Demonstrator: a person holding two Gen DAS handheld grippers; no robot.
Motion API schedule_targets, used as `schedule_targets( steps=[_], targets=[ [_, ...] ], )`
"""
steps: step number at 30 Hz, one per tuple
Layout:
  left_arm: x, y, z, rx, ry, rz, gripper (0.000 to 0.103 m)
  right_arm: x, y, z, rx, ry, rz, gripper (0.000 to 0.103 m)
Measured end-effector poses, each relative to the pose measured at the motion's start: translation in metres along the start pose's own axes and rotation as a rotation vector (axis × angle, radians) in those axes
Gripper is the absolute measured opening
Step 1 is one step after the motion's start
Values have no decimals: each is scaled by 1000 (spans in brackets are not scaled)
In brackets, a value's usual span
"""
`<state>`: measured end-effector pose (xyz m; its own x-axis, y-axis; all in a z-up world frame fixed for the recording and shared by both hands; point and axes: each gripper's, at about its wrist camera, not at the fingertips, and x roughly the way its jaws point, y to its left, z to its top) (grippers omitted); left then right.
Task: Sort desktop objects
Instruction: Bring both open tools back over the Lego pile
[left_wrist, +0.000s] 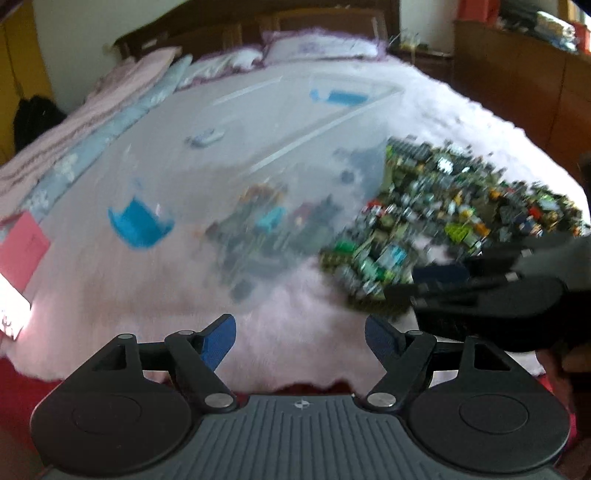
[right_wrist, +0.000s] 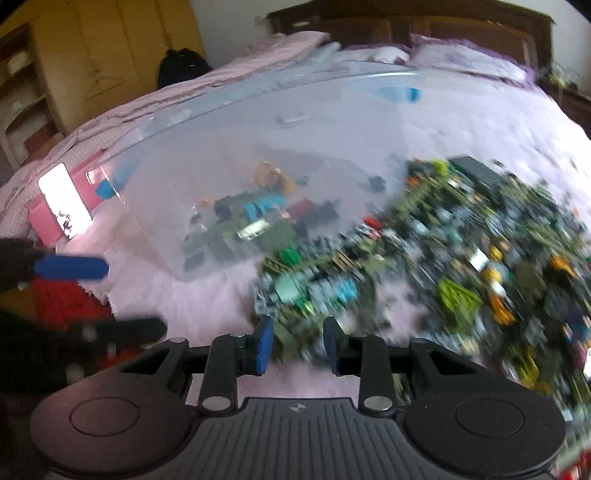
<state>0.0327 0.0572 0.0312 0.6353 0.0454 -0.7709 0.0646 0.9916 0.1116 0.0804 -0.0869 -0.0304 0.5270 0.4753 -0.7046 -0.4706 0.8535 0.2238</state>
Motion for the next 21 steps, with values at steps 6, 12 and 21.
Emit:
schedule_targets(
  steps=[6,12,21],
  targets=[
    [5,17,-13,-17,42,31,77,8,17,-4,-69,85,148,17],
    [11,20,-10,-82,53,-31,77,11,10,2,-76,59,18,17],
    [30,-17,1,-11,38,-113,78,-15,-26,-24,-56,77,-209,20]
  ],
)
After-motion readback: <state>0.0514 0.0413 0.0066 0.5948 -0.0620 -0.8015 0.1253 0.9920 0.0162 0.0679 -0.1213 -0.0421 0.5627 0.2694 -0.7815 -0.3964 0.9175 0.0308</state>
